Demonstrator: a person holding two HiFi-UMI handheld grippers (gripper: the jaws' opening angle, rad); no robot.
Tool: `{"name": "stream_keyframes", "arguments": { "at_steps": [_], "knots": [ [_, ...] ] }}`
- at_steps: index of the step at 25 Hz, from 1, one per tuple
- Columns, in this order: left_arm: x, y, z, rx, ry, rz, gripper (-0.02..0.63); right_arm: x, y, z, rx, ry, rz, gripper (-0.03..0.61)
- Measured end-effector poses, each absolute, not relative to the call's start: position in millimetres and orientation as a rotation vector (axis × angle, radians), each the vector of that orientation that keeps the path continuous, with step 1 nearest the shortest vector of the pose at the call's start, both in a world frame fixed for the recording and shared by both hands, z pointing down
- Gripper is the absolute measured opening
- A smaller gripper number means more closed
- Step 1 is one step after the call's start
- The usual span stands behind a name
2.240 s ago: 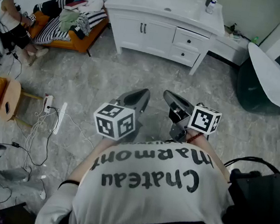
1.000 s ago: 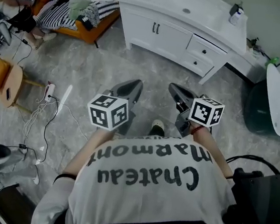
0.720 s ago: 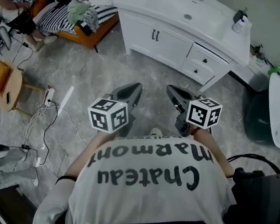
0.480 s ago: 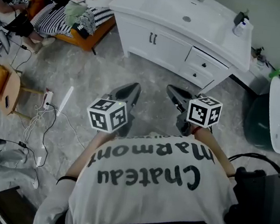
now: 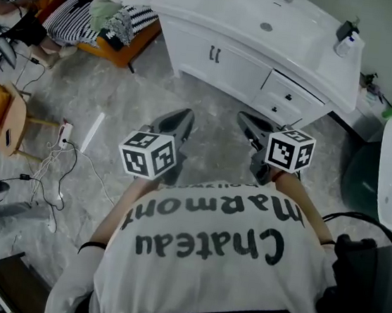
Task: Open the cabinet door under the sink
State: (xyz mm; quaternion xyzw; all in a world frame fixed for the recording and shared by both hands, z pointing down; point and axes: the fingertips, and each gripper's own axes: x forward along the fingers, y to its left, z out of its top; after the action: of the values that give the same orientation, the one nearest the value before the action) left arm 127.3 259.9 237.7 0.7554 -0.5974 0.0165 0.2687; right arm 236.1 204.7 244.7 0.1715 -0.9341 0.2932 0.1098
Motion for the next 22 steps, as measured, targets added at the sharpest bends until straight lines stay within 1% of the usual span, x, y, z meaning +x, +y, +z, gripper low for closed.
{"name": "stream_keyframes", "arguments": {
  "at_steps": [6, 14, 22],
  "knots": [
    [109.7, 243.7, 240.5, 2.023, -1.631, 0.058, 0.008, 222.0, 186.9, 249.0, 0.479, -2.746, 0.859, 0.003],
    [68.0, 196.0, 253.5, 2.058, -1.551, 0.089, 0.008, 187.8, 146.3, 254.3, 0.598, -2.739, 0.791, 0.003],
    [14.2, 124.1, 247.6, 2.197, -1.412, 0.239, 0.008, 148.6, 83.0, 254.9, 0.797, -2.703, 0.931, 0.003]
  ]
}}
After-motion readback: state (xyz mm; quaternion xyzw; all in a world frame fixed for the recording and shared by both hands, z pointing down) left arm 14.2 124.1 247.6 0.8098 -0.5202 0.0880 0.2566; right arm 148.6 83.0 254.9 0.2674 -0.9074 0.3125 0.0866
